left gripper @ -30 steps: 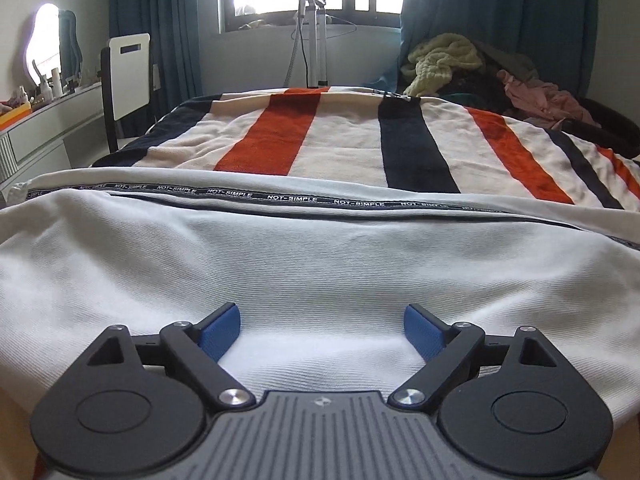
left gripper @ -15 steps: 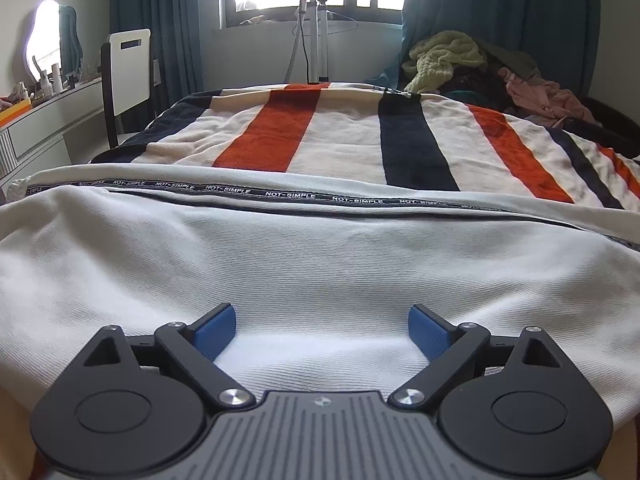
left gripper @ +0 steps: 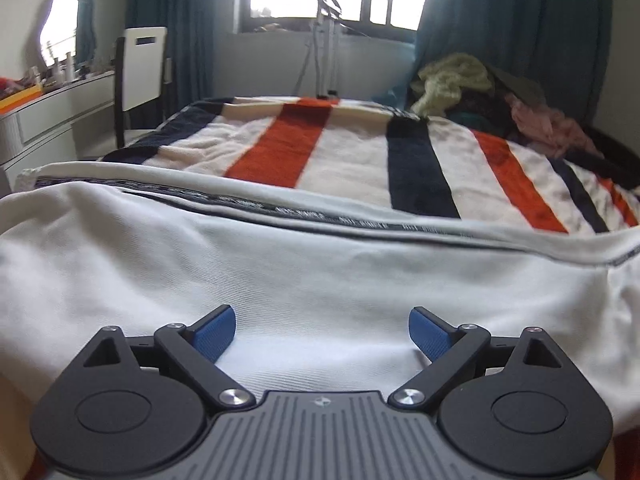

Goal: Fold clothes

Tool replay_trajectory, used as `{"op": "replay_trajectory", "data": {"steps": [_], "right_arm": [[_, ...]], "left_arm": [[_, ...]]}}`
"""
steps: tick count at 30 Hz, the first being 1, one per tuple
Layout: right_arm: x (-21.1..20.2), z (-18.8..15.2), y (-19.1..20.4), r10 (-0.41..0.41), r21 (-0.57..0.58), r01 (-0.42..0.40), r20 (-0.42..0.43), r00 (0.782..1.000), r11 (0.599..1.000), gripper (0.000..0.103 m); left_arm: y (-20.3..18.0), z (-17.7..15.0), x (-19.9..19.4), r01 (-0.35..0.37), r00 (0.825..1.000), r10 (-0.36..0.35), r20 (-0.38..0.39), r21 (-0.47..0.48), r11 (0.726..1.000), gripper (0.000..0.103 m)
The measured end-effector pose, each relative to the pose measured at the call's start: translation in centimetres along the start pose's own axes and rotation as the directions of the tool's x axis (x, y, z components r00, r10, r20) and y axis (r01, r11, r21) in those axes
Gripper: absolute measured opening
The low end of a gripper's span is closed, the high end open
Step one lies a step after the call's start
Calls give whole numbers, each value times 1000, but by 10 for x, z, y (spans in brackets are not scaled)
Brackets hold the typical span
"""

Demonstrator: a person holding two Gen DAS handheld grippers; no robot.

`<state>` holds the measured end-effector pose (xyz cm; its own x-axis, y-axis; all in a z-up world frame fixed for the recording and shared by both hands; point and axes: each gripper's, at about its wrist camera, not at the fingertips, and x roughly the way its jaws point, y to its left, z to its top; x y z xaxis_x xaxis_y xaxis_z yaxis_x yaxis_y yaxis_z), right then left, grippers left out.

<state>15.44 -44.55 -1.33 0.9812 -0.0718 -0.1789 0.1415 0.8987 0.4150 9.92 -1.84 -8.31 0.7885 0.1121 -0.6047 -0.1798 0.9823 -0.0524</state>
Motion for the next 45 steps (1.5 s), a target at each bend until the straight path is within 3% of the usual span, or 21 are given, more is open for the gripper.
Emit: {"op": "replay_trajectory", "data": {"steps": [2,6,8,11,13,19,23,26,27,31,33,34,36,37,42,44,45], "right_arm": [[-12,-19,48,29,-202,-23,28,999,979,26],[-25,-77,130,142,-518,-126,-10,990,846,26],[-28,-116,159,203,-624,-220,-99,974,750,26],[-29,-179,189,244,-738,-372,-282,928,562,26],[-32,-215,195,213,-745,-452,-400,891,491,26],[-33,-203,202,249,-706,-444,-368,896,552,25],[-51,-207,228,333,-708,-499,-375,865,499,26],[-49,-227,244,334,-707,-533,-418,845,465,27],[-48,-231,243,322,-709,-528,-420,849,468,28],[-45,-220,240,292,-652,-564,-485,824,507,39],[-46,-207,235,284,-583,-593,-537,794,555,52],[-46,-199,232,291,-529,-613,-569,769,586,58],[-46,-185,220,341,-366,-673,-651,679,642,95],[-45,-179,214,374,-276,-699,-686,624,660,98],[-43,-146,190,479,-29,-690,-699,531,723,100],[-36,-132,178,495,43,-638,-672,551,769,100],[-34,-127,174,477,44,-600,-656,585,798,100]], "left_arm": [[10,5,-11,-18,999,20,35,-58,998,95],[34,17,-30,-26,996,42,84,-182,983,95],[47,22,-37,-19,994,44,97,-243,970,95],[60,27,-45,-20,992,57,114,-303,953,95],[66,28,-47,-28,992,68,109,-334,942,95],[72,32,-47,-14,991,62,116,-376,927,95],[83,40,-53,3,986,65,154,-408,913,97],[93,43,-52,23,987,48,156,-420,907,98],[95,43,-50,25,988,43,148,-428,903,98],[103,42,-44,44,993,14,121,-465,884,98],[103,41,-42,56,993,-1,117,-471,880,98],[102,41,-42,60,993,-6,116,-469,881,98],[100,41,-43,63,993,-11,116,-458,887,98],[99,41,-45,70,993,-17,119,-454,888,98],[99,44,-57,122,988,-67,143,-423,898,97],[99,45,-57,132,987,-79,142,-418,899,98],[98,45,-55,134,987,-82,140,-416,899,98]]}}
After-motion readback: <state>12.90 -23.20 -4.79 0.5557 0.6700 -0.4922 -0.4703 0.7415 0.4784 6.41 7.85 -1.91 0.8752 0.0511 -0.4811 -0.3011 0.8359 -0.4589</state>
